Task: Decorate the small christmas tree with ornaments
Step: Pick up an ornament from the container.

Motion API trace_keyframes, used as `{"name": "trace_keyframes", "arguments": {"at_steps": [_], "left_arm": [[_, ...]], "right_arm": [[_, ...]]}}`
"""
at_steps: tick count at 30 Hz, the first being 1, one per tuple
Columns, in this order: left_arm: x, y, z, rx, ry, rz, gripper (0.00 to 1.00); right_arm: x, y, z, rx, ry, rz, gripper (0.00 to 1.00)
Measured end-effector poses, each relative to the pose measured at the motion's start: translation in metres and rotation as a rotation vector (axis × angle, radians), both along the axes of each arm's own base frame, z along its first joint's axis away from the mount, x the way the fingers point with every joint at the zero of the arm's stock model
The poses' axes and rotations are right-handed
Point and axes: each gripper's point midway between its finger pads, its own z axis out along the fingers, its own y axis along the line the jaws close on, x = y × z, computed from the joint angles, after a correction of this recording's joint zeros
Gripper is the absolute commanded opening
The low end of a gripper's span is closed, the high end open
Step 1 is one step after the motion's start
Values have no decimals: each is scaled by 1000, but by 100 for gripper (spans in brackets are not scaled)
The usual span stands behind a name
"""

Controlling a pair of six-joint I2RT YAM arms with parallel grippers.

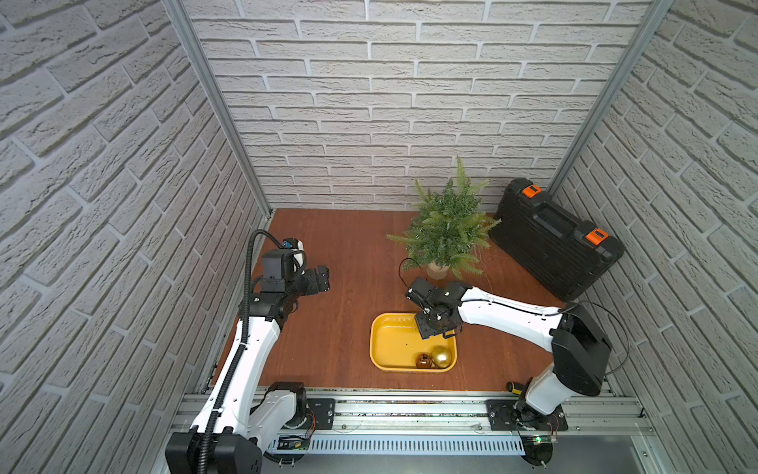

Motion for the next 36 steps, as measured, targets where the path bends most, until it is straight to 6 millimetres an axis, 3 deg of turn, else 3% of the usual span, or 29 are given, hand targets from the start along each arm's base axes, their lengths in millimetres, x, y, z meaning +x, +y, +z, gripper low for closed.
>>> {"name": "trace_keyframes", "arguments": {"at_steps": [15, 26, 36], "left_arm": [[1, -9, 9, -25, -37, -28, 98], [2, -22, -1, -135, -44, -30, 98], [2, -38, 1, -143, -47, -90, 98]], "right_arm": [[6, -22, 117, 103, -130, 200, 46], [15, -65, 205, 179, -267, 144, 45], [29, -103, 281, 268, -430, 27, 45]]}}
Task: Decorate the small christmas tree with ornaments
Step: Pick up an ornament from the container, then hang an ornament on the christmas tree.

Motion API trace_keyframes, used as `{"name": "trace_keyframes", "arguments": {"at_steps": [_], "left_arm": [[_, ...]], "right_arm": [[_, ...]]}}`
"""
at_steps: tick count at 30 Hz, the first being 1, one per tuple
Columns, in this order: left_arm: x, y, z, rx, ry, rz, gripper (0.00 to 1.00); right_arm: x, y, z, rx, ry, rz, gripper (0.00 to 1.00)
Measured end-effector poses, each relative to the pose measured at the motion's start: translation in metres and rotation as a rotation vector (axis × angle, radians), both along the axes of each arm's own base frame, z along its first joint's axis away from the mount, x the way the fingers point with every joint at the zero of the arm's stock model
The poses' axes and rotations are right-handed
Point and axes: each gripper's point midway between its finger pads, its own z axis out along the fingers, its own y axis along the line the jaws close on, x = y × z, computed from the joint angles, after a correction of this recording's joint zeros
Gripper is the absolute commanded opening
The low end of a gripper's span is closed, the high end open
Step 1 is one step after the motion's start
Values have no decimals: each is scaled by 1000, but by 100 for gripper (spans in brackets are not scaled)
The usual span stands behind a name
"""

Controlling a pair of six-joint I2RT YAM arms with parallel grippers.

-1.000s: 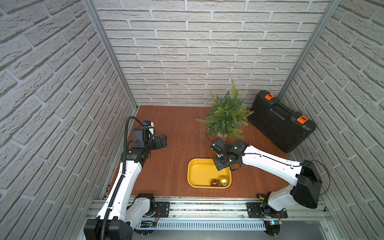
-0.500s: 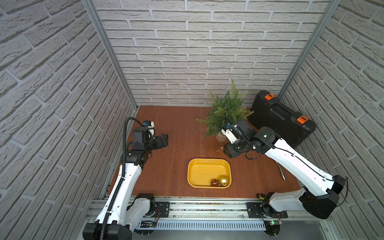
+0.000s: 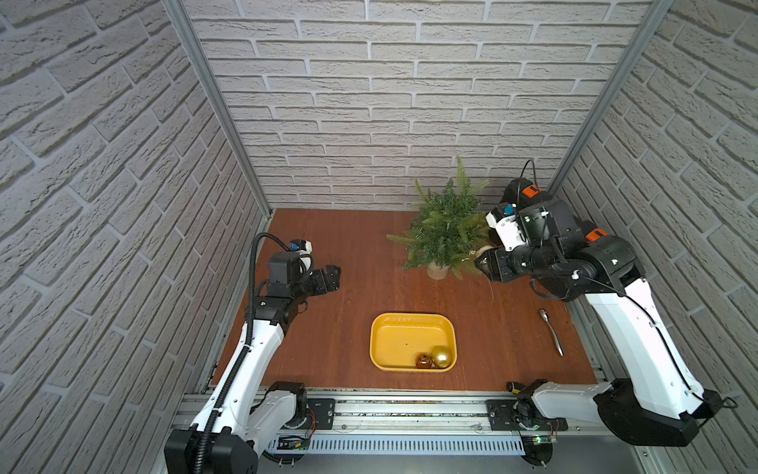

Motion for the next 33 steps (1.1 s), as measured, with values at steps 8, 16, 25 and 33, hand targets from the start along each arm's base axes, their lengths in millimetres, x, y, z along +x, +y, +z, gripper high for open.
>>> {"name": "trace_keyframes", "arguments": {"at_steps": [8, 16, 25, 33], "left_arm": [[-4, 0, 12, 26, -38, -17, 98], [-14, 11, 19, 85, -64, 1, 98], [-15, 15, 15, 95, -50, 6, 98], [-15, 17, 14, 90, -45, 12, 98]], "right_arm": [[24, -8, 34, 49, -43, -54, 44], [46, -13, 46, 48, -58, -90, 43], [57, -27, 43, 14, -59, -147, 43], [67, -26, 38, 6, -49, -146, 43]]}}
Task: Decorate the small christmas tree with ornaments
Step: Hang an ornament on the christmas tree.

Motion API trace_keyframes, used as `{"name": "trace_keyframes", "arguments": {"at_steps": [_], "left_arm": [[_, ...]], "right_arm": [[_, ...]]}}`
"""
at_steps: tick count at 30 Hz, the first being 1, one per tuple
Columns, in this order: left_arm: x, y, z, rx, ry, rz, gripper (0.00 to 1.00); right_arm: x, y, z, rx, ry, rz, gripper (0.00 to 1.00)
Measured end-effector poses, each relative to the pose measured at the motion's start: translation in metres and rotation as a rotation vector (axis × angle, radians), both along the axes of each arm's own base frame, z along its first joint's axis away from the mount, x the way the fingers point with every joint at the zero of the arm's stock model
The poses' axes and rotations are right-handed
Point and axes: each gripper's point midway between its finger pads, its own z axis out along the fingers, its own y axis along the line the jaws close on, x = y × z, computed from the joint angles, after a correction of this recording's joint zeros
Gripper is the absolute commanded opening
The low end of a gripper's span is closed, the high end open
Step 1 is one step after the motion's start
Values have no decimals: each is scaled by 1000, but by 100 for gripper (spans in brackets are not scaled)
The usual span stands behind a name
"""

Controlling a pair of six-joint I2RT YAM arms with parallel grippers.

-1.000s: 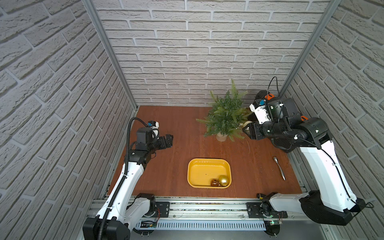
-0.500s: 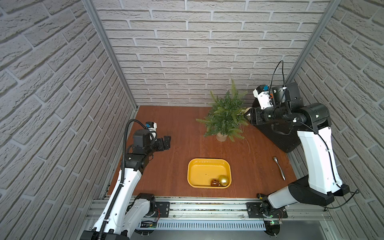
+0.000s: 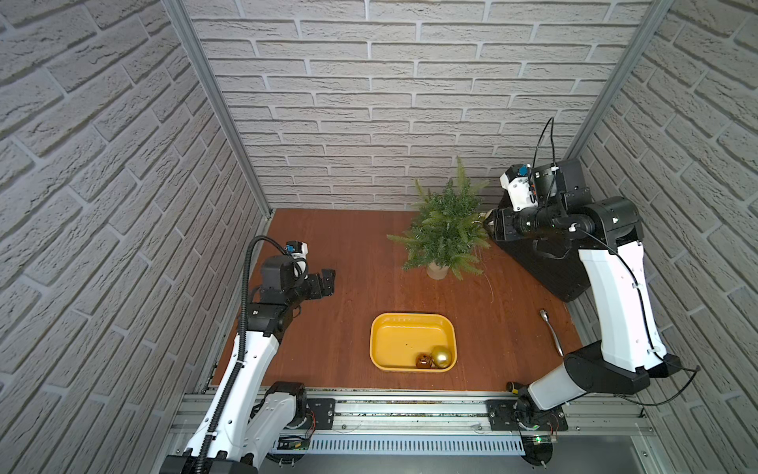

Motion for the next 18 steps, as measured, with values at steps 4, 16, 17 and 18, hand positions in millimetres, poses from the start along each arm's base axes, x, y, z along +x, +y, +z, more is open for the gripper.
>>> {"name": "trace_keyframes", "arguments": {"at_steps": [4, 16, 17, 18], "left_arm": [[0, 0, 0, -2, 0, 0, 98], [0, -1, 0, -9, 1, -7, 98], [0, -1, 0, -9, 2, -6, 98], [0, -1, 0, -9, 2, -6, 98]], "right_arm": [[5, 1, -1, -2, 0, 1, 43], [10, -1, -4, -10, 5, -7, 43], [11, -2, -4, -11, 7, -9, 43], [12, -2, -5, -11, 8, -10, 43]]}}
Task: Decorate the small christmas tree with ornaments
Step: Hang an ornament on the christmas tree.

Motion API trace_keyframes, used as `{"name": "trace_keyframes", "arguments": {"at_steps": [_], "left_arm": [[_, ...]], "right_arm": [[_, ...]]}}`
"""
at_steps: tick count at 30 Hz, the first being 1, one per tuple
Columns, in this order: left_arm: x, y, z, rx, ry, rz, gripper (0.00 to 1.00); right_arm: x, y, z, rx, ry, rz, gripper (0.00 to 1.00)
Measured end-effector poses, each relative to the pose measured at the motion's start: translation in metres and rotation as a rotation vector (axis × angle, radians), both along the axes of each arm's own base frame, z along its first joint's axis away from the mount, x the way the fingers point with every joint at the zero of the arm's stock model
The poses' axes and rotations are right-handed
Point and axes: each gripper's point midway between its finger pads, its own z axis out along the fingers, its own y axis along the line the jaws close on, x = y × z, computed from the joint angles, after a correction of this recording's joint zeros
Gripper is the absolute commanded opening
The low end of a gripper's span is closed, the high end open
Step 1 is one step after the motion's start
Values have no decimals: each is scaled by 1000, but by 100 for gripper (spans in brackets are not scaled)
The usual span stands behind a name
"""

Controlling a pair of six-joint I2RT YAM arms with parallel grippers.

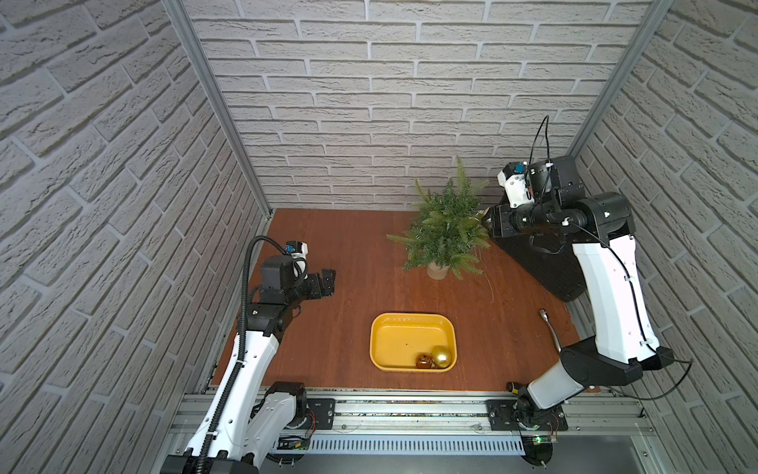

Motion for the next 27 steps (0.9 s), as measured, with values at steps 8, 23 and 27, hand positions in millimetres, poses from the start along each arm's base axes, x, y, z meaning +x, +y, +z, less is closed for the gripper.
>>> {"name": "trace_keyframes", "arguments": {"at_steps": [8, 23, 27], "left_arm": [[0, 0, 0, 0, 0, 2, 98], [0, 0, 0, 0, 0, 2, 98], [0, 1, 0, 0, 0, 2, 98]], "right_arm": [[7, -3, -4, -7, 9, -7, 43], [18, -4, -2, -12, -3, -5, 43], [21, -3, -4, -15, 3, -3, 43]]}}
